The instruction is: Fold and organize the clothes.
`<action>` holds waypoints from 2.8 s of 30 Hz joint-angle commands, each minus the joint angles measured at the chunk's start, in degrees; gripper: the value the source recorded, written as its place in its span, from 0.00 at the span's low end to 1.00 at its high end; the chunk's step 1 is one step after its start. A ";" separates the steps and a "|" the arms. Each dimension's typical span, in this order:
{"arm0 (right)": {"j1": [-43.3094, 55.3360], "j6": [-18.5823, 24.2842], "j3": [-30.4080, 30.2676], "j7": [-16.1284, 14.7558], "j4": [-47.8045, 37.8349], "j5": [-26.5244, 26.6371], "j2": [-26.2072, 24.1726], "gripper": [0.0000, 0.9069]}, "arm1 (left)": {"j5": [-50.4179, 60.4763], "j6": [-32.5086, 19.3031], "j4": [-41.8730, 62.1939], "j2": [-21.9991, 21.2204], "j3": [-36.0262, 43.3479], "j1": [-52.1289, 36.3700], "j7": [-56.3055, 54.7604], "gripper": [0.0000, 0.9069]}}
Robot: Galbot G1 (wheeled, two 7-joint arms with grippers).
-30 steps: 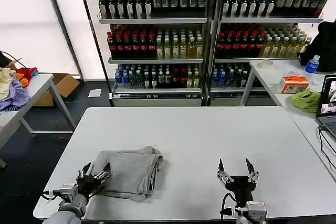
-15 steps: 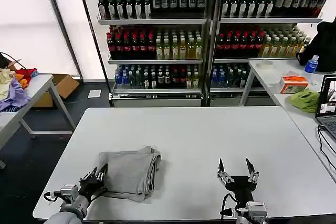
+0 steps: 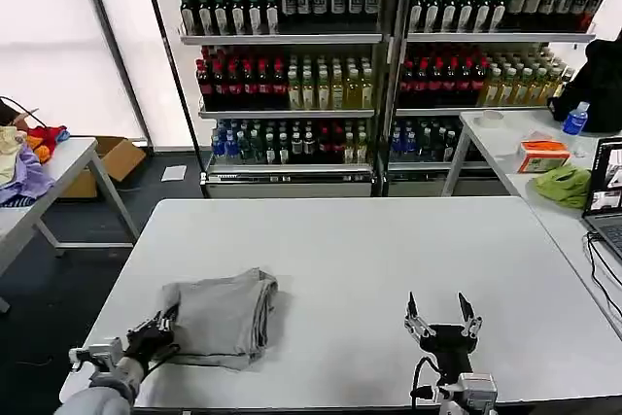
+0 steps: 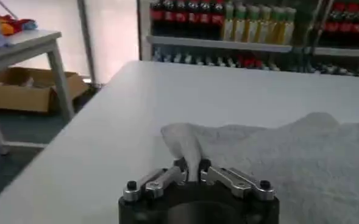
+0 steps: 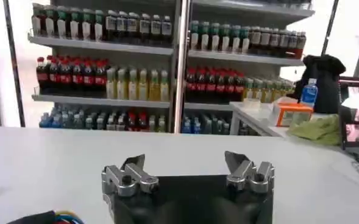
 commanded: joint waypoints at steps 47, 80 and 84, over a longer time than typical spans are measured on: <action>-2.41 -0.01 -0.31 0.22 -4.35 -10.41 9.77 1.00 | 4.35 -6.63 0.12 -9.19 39.80 -11.24 -7.07 1.00; 22.88 -13.49 -18.75 3.81 -15.06 33.32 5.35 1.00 | 11.72 -5.50 -10.65 -1.88 15.66 -6.51 -15.40 1.00; 23.64 -13.36 -20.19 3.98 -17.39 33.08 6.68 1.00 | 11.80 -4.97 -9.55 -2.14 15.31 -6.95 -16.34 1.00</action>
